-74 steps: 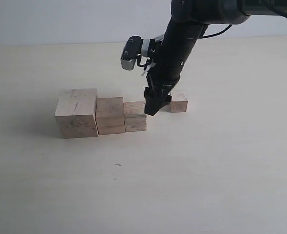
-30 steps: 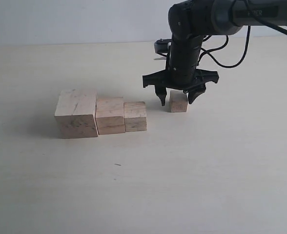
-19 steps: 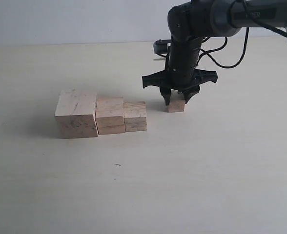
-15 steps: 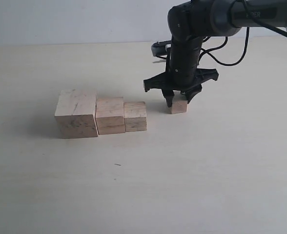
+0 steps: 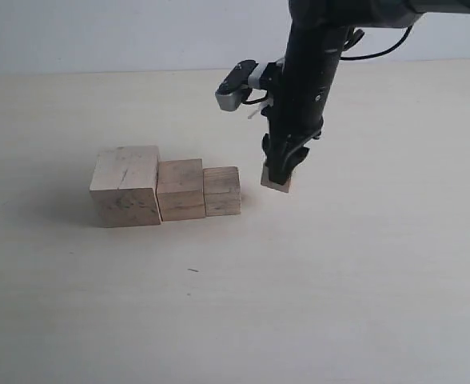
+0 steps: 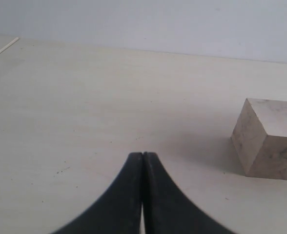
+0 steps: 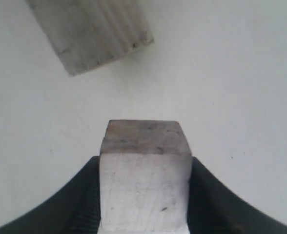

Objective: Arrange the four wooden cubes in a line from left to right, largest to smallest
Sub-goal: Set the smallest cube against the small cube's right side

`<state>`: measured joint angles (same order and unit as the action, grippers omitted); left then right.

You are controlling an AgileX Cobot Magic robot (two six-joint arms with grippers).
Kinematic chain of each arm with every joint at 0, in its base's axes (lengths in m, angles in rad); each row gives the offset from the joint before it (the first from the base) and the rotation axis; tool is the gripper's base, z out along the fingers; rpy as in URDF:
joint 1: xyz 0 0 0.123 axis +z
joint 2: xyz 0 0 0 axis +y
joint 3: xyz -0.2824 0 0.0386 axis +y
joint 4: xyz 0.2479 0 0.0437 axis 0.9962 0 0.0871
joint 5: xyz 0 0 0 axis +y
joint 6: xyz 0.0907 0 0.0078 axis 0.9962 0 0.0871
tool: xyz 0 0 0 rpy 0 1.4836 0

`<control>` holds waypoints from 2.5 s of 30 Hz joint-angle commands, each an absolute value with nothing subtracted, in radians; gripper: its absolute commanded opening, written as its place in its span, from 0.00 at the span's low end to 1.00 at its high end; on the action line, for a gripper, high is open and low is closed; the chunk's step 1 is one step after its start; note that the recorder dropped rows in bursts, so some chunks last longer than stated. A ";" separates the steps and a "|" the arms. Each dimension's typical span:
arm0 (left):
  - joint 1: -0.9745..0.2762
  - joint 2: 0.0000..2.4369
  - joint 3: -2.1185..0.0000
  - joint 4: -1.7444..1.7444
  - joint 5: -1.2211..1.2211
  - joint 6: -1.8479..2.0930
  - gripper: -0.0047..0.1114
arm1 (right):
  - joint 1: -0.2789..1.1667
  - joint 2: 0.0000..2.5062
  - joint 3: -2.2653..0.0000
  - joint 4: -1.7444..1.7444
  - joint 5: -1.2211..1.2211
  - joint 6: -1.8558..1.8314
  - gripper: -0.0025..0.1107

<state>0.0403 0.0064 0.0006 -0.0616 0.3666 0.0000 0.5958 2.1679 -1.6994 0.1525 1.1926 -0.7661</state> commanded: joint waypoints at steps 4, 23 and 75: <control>0.037 0.000 0.000 -0.060 0.357 0.000 0.04 | 0.538 2.196 -1.698 0.218 1.184 -0.952 0.02; 0.037 0.000 0.000 -0.060 0.357 0.000 0.04 | 0.549 2.212 -1.698 0.314 1.145 -1.346 0.02; 0.037 0.000 0.000 -0.060 0.357 0.000 0.04 | 0.675 2.268 -1.698 0.202 1.045 -1.138 0.47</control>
<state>0.0403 0.0064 0.0006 -0.0616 0.3666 0.0000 0.6739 2.2673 -1.6994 0.1985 1.0541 -1.1542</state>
